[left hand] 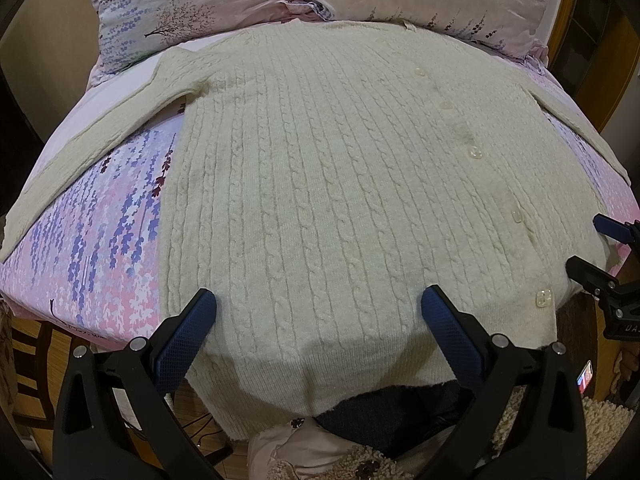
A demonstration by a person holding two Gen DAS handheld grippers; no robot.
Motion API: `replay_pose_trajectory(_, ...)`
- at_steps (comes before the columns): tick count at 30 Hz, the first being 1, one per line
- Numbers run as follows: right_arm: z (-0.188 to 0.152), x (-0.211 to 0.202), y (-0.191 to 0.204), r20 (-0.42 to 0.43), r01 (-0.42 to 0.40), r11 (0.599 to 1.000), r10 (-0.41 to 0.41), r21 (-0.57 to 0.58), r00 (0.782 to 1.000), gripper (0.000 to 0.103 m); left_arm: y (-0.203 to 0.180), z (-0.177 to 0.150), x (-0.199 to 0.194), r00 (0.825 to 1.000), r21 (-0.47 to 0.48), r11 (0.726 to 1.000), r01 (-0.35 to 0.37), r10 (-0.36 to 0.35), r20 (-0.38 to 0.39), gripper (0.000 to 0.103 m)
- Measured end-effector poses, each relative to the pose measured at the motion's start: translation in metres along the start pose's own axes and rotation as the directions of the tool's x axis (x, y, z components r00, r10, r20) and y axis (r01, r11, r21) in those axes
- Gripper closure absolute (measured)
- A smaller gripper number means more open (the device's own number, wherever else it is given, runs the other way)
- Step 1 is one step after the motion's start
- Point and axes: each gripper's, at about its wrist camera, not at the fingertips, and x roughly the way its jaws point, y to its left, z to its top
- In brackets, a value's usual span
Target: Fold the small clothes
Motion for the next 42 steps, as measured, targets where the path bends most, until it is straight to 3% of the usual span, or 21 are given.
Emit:
replay_pose_trajectory(16, 0.009, -0.001, -0.004, -0.004, -0.019, 1.0, 0.019, 0.013, 1.0, 0.002, -0.005, 0.0, 0.001, 1.0, 0.001, 1.0, 0.004, -0.004, -0.008, 0.001)
replay_pose_trajectory(19, 0.018, -0.005, -0.015, 0.016, -0.033, 0.998, 0.032, 0.054, 0.999, 0.002, 0.0, 0.003, 0.001, 1.0, -0.007, 1.0, 0.023, -0.023, -0.016, 0.001)
replay_pose_trajectory(24, 0.049, -0.013, -0.074, 0.097, -0.047, 0.967, 0.023, 0.25, 0.995, 0.006, 0.013, 0.015, 0.001, 0.998, -0.052, 0.996, 0.07, -0.071, -0.004, 0.001)
replay_pose_trajectory(27, 0.063, -0.008, -0.114, 0.132, -0.104, 0.911, 0.055, 0.4, 0.99, 0.019, 0.019, 0.026, 0.002, 0.997, -0.069, 0.995, 0.073, -0.072, 0.015, 0.001)
replay_pose_trajectory(31, 0.076, 0.014, -0.17, 0.178, -0.2, 0.768, 0.114, 0.608, 0.977, 0.042, 0.026, 0.043, 0.004, 0.998, -0.076, 0.996, 0.037, -0.033, 0.051, 0.001)
replay_pose_trajectory(32, 0.077, 0.023, -0.185, 0.192, -0.221, 0.711, 0.122, 0.667, 0.974, 0.044, 0.029, 0.048, 0.004, 0.998, -0.082, 0.996, 0.035, -0.031, 0.059, 0.001)
replay_pose_trajectory(35, 0.08, 0.04, -0.212, 0.218, -0.248, 0.612, 0.126, 0.751, 0.968, 0.05, 0.033, 0.06, 0.005, 0.995, -0.089, 0.995, 0.044, -0.036, 0.089, 0.001)
replay_pose_trajectory(38, 0.08, 0.056, -0.226, 0.233, -0.262, 0.533, 0.124, 0.805, 0.965, 0.052, 0.037, 0.073, 0.008, 0.993, -0.098, 0.994, 0.048, -0.037, 0.111, 0.001)
replay_pose_trajectory(42, 0.087, 0.063, -0.24, 0.266, -0.276, 0.474, 0.089, 0.836, 0.96, 0.057, 0.043, 0.09, 0.013, 0.988, -0.129, 0.986, 0.104, -0.087, 0.131, 0.001)
